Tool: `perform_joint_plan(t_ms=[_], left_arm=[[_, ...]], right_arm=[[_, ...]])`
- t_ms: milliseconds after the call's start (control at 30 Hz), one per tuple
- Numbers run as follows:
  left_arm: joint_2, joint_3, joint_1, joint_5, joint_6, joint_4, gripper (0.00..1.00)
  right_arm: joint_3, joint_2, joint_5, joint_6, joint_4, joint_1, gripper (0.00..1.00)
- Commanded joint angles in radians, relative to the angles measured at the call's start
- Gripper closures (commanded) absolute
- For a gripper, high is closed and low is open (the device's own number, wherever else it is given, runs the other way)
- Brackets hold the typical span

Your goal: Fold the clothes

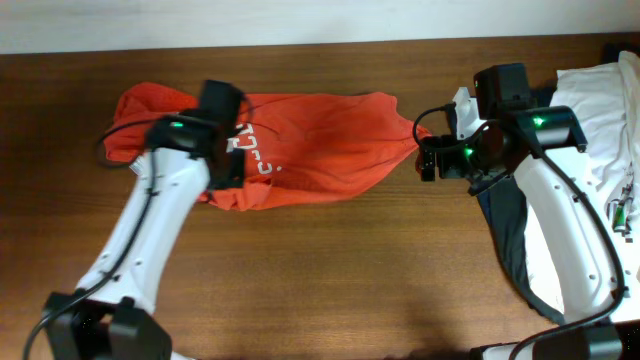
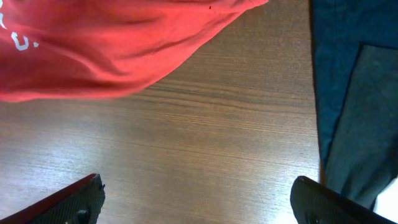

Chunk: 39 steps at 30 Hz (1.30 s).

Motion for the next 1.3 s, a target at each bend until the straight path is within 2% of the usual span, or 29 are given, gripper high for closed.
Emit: perform_joint_plan(t_ms=[0, 100, 267, 467, 600, 700, 800, 833, 933, 967, 1000, 1033, 1100, 1133, 1200, 1233, 1267], left_arm=[[-0.031, 0.005, 0.109, 0.173, -0.043, -0.11, 1.0], [-0.032, 0.005, 0.145, 0.194, 0.04, -0.169, 1.0], [-0.031, -0.022, 0.141, 0.438, 0.348, -0.18, 1.0], [-0.031, -0.061, 0.141, 0.429, 0.357, -0.187, 1.0], [-0.031, -0.061, 0.141, 0.417, 0.356, -0.194, 1.0], [-0.031, -0.061, 0.142, 0.417, 0.356, -0.19, 1.0], [-0.031, -0.061, 0.141, 0.417, 0.356, -0.182, 1.0], [-0.031, -0.061, 0.141, 0.417, 0.356, -0.182, 1.0], [-0.031, -0.061, 0.141, 0.42, 0.356, -0.171, 1.0], [-0.031, -0.061, 0.141, 0.42, 0.356, -0.167, 1.0], [-0.031, -0.061, 0.142, 0.42, 0.356, -0.167, 1.0], [-0.031, -0.061, 0.142, 0.42, 0.356, -0.166, 0.99], [-0.031, -0.061, 0.142, 0.42, 0.356, -0.163, 0.99], [-0.031, -0.061, 0.142, 0.42, 0.356, -0.163, 0.99], [-0.031, -0.061, 0.142, 0.42, 0.356, -0.158, 0.99], [-0.031, -0.061, 0.142, 0.42, 0.356, -0.153, 0.99], [-0.031, -0.061, 0.142, 0.42, 0.356, -0.15, 0.99]], right_arm=[[0.0, 0.066, 0.018, -0.003, 0.015, -0.004, 0.01], [0.0, 0.155, 0.018, 0.088, 0.064, -0.004, 0.01], [0.0, 0.349, 0.014, 0.272, 0.237, -0.004, 0.01], [0.0, 0.489, 0.018, 0.293, 0.47, -0.005, 0.02], [0.0, 0.533, 0.083, 0.294, 0.622, -0.005, 0.17], [0.0, 0.562, 0.122, 0.293, 0.652, -0.005, 0.23], [0.0, 0.592, 0.245, 0.294, 0.653, -0.005, 0.23], [0.0, 0.606, 0.286, 0.293, 0.664, -0.005, 0.2], [0.0, 0.622, 0.271, 0.289, 0.694, -0.006, 0.2], [0.0, 0.622, 0.236, 0.288, 0.7, -0.006, 0.26], [0.0, 0.622, 0.185, 0.282, 0.701, -0.005, 0.4], [0.0, 0.621, 0.137, 0.266, 0.698, -0.005, 0.64], [0.008, 0.61, 0.081, 0.213, 0.662, -0.005, 0.94], [0.025, 0.588, 0.087, 0.196, 0.581, -0.005, 0.96], [0.113, 0.518, 0.124, 0.186, 0.339, -0.011, 0.96], [0.179, 0.486, 0.138, 0.175, 0.225, -0.018, 0.89], [0.263, 0.461, 0.165, 0.162, 0.097, -0.035, 0.59]])
